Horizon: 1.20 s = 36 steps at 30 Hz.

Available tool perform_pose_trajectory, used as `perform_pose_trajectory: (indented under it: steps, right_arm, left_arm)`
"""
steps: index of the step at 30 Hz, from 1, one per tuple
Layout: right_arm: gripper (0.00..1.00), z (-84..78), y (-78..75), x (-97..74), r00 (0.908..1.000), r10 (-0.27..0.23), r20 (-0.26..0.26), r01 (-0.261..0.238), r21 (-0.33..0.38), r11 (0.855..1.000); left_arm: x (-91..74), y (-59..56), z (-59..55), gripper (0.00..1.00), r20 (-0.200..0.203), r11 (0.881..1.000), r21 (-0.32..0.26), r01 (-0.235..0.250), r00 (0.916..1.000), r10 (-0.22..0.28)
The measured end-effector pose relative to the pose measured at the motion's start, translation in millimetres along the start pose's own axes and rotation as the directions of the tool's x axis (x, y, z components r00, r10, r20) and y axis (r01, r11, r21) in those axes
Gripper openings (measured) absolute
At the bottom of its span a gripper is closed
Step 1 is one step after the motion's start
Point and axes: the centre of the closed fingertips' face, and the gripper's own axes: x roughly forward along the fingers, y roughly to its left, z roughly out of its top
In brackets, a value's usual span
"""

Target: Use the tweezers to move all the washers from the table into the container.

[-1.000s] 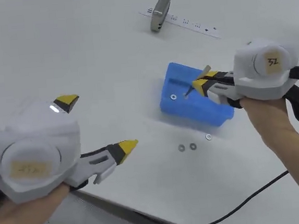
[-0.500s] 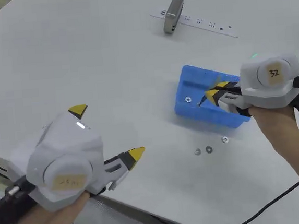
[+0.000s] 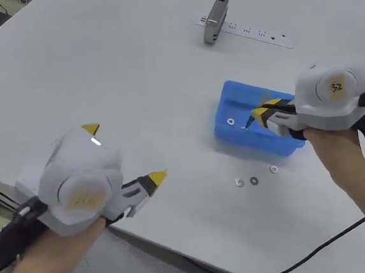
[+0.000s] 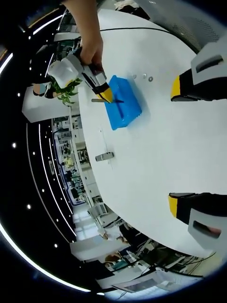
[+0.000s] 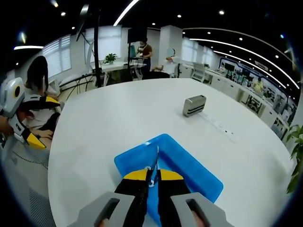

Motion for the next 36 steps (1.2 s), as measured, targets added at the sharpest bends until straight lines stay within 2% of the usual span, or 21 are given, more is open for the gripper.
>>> perform_pose_trajectory:
  steps: [8, 13, 15, 18, 22, 25, 27, 32, 36]
  right_arm:
    - [0.02, 20.7, 7.4, -27.0, 0.9975, -0.014, 0.069, 0.014, 0.01, 1.0]
    - [0.02, 30.6, 17.6, -39.2, 0.9945, -0.035, 0.098, 0.033, 0.023, 0.999]
    - [0.02, 32.9, 21.3, -43.2, 0.9935, -0.045, 0.104, 0.042, 0.034, 0.999]
    - [0.02, 35.2, 30.5, -52.3, 0.9912, -0.067, 0.114, 0.063, 0.042, 0.997]
    - [0.03, 31.3, 38.7, -60.0, 0.988, -0.097, 0.121, 0.089, 0.066, 0.994]
    - [0.03, 22.8, 44.0, -62.8, 0.9872, -0.117, 0.108, 0.108, 0.078, 0.991]
    - [0.03, 16.5, 47.1, -63.6, 0.987, -0.122, 0.105, 0.113, 0.093, 0.989]
    - [0.03, 6.9, 52.1, -66.9, 0.987, -0.12, 0.107, 0.103, 0.15, 0.983]
    - [0.03, -1.4, 58.6, -66.6, 0.9886, -0.102, 0.111, 0.084, 0.157, 0.984]
  left_arm:
    - [0.4, 4.1, -5.9, 0.81, -0.008, 1.0, -0.002, -0.001, 1.0, 0.001]
    - [2.3, 4.2, -4.7, 0.81, 0.005, 1.0, 0.007, 0.022, 0.9997, -0.022]
    - [2.3, 3.7, -5.7, 0.81, -0.004, 1.0, -0.006, 0.03, 0.9995, -0.03]
    - [-0.6, -6.3, 1.8, 0.81, 0.032, 0.998, 0.0, 0.07, 0.9971, -0.07]
    - [-0.3, -17.5, 2.4, 0.81, 0.031, 0.993, 0.029, 0.111, 0.9933, -0.112]
    - [-3.2, -29.1, 7.7, 0.81, 0.056, 0.986, 0.047, 0.158, 0.9855, -0.16]
    - [-3.5, -33.1, 8.3, 0.82, 0.058, 0.983, 0.058, 0.172, 0.9827, -0.176]
    - [-2.6, -32.4, 9.1, 0.85, 0.06, 0.983, 0.05, 0.175, 0.9822, -0.178]
    - [-0.4, -26.4, 6.7, 0.86, 0.048, 0.989, 0.039, 0.146, 0.9878, -0.148]
